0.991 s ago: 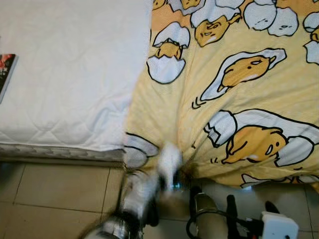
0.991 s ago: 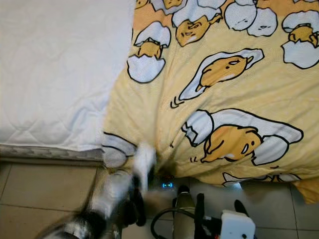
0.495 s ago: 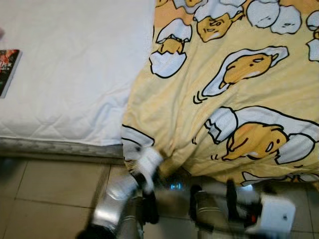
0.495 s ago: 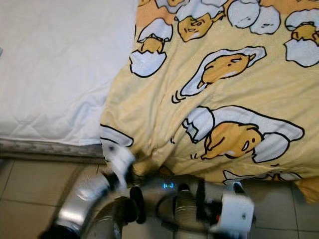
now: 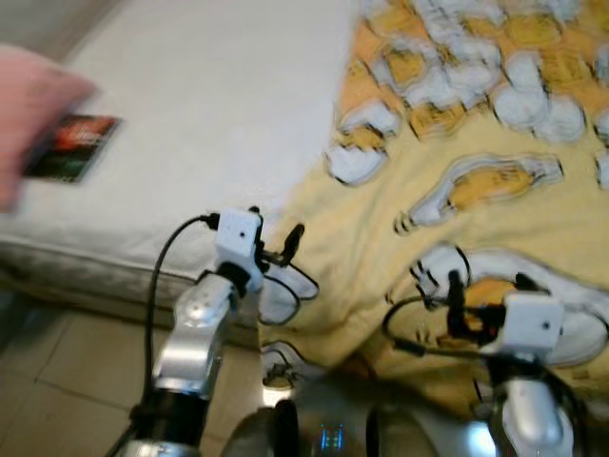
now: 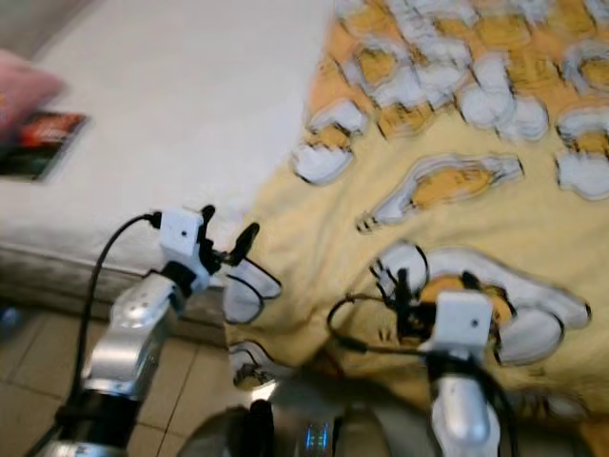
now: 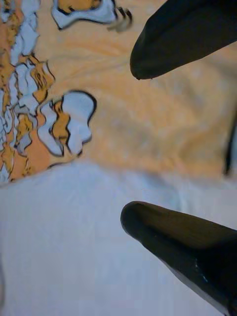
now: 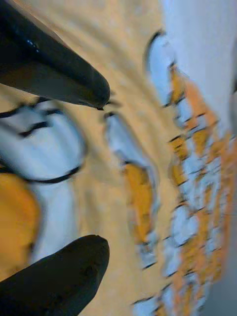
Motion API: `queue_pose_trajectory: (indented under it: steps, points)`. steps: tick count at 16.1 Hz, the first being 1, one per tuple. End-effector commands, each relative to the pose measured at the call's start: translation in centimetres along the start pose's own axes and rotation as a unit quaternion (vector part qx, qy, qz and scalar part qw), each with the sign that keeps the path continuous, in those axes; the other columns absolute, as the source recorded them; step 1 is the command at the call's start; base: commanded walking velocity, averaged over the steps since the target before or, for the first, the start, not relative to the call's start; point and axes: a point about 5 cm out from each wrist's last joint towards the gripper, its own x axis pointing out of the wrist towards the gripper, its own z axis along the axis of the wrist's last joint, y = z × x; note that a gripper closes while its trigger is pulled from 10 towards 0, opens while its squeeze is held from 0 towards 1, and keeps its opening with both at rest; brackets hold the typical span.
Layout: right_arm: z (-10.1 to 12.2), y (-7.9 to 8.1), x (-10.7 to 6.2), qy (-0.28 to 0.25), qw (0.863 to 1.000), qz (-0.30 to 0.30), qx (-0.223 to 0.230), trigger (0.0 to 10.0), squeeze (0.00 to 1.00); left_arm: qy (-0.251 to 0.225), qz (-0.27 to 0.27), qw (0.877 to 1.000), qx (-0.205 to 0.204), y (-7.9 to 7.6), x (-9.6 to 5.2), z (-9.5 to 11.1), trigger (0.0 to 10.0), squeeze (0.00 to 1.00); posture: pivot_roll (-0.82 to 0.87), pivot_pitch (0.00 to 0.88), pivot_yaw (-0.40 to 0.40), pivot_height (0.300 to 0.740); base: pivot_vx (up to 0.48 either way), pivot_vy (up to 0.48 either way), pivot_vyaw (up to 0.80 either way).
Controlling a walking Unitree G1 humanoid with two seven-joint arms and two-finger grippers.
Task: Clean up the room
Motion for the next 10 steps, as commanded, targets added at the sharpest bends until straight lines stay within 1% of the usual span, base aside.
queue_pose_trajectory:
  steps: [1,3,4,5,8,10]
  points:
    - [-0.3,-0.3,0.5,-0.002,1.000,-0.005,0.003,10.0,0.27,0.013,-0.014,1.000,0.005,0.1,0.2,-0.5,10.0,0.00,-0.07,0.019,0.079,0.740,0.000,0.000,0.00]
    - [-0.4,0.1,1.1,0.001,1.000,0.001,0.003,10.0,0.28,0.007,-0.026,1.000,0.011,0.0,0.7,-0.1,10.0,0.00,-0.06,0.015,0.075,0.740,0.000,0.326,0.00]
    - [-0.5,0.8,1.3,-0.002,1.000,0.014,0.011,10.0,0.29,0.008,-0.023,1.000,0.000,0.0,1.1,-0.1,10.0,0.00,-0.06,0.018,0.068,0.740,0.000,0.472,-0.80]
    - [-0.6,1.0,1.4,-0.003,1.000,0.017,0.012,10.0,0.29,0.010,-0.023,1.000,-0.004,-0.1,1.1,-0.2,10.0,0.00,-0.05,0.020,0.066,0.740,0.000,0.472,-0.80]
    - [-0.8,1.2,1.5,-0.004,1.000,0.020,0.015,10.0,0.29,0.014,-0.042,0.999,-0.019,-0.8,1.2,-0.7,10.0,0.00,-0.06,0.022,0.064,0.740,0.000,0.479,-0.80]
    - [-1.0,1.2,1.4,-0.005,1.000,0.018,0.017,10.0,0.29,0.014,-0.055,0.998,-0.025,-0.8,0.9,-1.1,10.0,0.00,-0.06,0.027,0.064,0.740,0.000,0.480,-0.80]
